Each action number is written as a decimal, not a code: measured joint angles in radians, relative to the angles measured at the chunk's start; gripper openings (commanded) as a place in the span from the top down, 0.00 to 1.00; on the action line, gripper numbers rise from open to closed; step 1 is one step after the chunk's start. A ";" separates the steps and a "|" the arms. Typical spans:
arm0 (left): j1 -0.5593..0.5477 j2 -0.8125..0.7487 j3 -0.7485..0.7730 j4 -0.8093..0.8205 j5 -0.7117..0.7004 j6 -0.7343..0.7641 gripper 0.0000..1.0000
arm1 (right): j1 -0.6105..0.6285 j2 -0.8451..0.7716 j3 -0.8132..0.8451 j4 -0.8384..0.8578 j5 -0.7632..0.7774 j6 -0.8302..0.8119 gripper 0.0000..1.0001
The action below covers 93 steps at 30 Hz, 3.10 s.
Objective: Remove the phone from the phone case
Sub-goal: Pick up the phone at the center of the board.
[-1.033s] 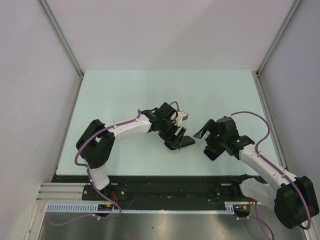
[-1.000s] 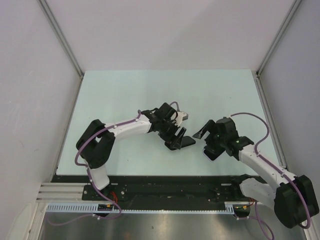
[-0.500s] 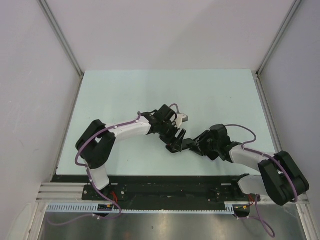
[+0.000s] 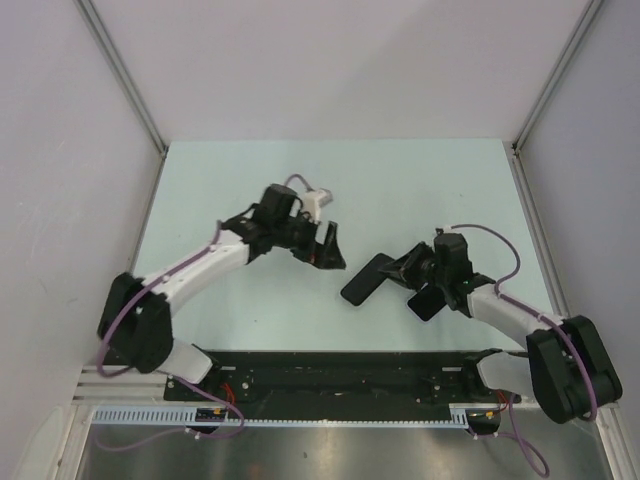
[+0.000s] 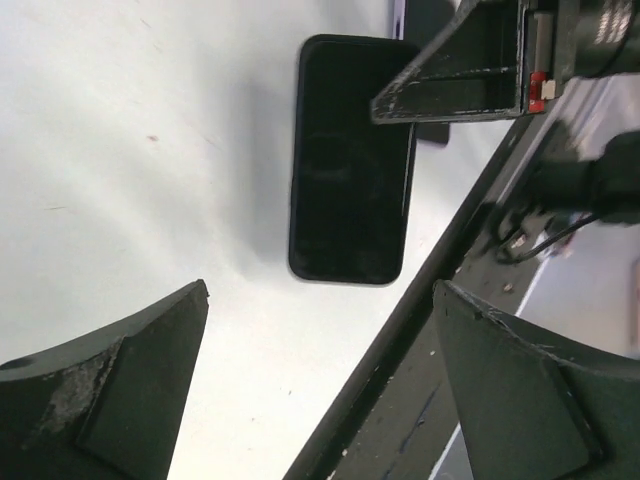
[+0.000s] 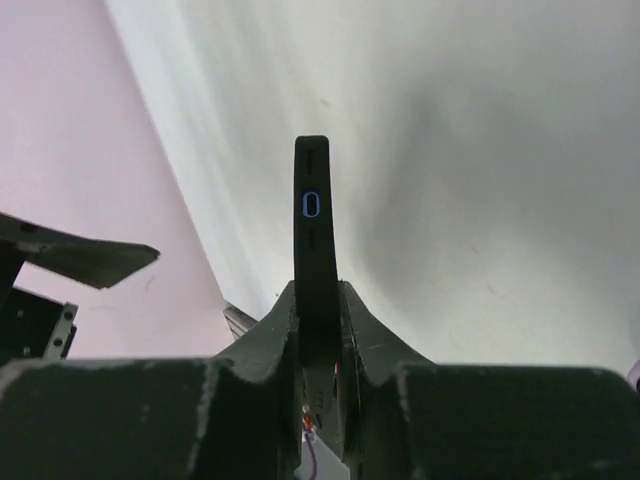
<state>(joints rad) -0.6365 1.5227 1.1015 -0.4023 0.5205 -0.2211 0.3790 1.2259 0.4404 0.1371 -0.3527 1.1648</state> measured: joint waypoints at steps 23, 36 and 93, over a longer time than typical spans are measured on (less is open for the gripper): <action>0.062 -0.177 -0.343 0.593 0.428 -0.393 0.06 | -0.058 -0.079 0.075 0.354 -0.519 -0.153 1.00; 0.018 -0.113 -0.418 0.895 0.425 -0.603 0.81 | -0.018 -0.094 0.078 0.327 -0.449 -0.114 1.00; 0.013 -0.426 -0.531 0.875 0.411 -0.758 1.00 | 0.058 -0.148 0.009 0.765 -0.340 0.198 0.89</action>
<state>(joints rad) -0.6235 1.0966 0.5701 0.4725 0.9314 -0.9791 0.4370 1.0782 0.4496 0.9020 -0.6930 1.3628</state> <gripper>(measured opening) 0.154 0.169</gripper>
